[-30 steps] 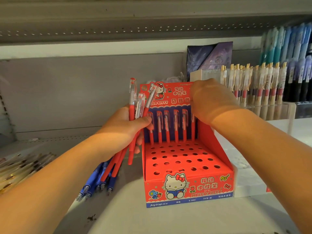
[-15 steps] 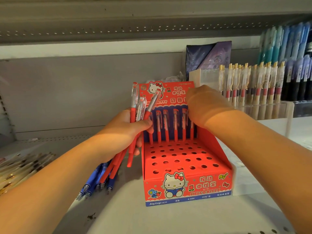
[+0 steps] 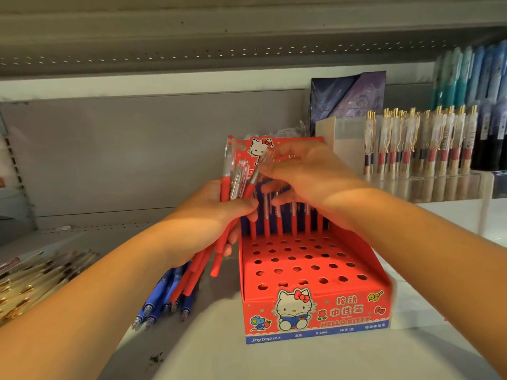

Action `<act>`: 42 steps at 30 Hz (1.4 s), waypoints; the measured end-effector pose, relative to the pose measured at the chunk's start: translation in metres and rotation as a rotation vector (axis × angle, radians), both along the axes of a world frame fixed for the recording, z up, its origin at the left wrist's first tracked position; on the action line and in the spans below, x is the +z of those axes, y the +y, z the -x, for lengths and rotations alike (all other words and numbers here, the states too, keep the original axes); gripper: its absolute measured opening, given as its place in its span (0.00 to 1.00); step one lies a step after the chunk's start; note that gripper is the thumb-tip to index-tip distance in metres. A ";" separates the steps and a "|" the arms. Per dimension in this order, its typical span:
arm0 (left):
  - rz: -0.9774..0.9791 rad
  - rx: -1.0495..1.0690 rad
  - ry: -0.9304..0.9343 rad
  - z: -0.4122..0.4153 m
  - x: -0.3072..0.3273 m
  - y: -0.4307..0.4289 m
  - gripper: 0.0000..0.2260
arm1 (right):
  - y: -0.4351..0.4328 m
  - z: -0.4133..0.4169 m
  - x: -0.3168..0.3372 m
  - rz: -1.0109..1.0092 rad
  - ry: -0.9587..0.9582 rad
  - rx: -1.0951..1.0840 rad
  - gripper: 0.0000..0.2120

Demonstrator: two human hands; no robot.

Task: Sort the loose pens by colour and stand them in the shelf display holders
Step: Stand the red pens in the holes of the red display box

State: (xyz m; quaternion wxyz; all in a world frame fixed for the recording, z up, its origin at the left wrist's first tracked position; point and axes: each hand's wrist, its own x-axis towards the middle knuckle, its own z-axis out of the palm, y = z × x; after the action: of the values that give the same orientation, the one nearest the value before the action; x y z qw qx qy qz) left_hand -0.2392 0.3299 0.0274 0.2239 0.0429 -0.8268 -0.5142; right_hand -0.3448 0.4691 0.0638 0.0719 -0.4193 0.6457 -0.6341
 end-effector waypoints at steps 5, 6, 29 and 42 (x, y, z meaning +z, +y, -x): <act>0.002 -0.010 0.045 -0.001 0.003 0.004 0.08 | -0.001 0.000 -0.005 0.185 -0.186 0.083 0.03; -0.015 0.013 0.057 -0.001 0.004 0.003 0.09 | -0.002 0.001 -0.005 0.211 -0.205 0.069 0.02; -0.184 0.175 0.201 0.003 0.007 -0.002 0.05 | -0.018 0.014 -0.032 -0.065 0.327 -0.076 0.20; -0.106 0.062 0.213 0.002 0.005 0.001 0.08 | -0.014 0.009 -0.029 -0.146 0.496 -0.039 0.14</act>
State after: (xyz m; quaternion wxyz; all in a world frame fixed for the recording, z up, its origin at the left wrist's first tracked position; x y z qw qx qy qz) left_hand -0.2412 0.3309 0.0329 0.3236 0.0255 -0.7685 -0.5515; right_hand -0.3535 0.4547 0.0343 -0.0710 -0.5431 0.6957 -0.4647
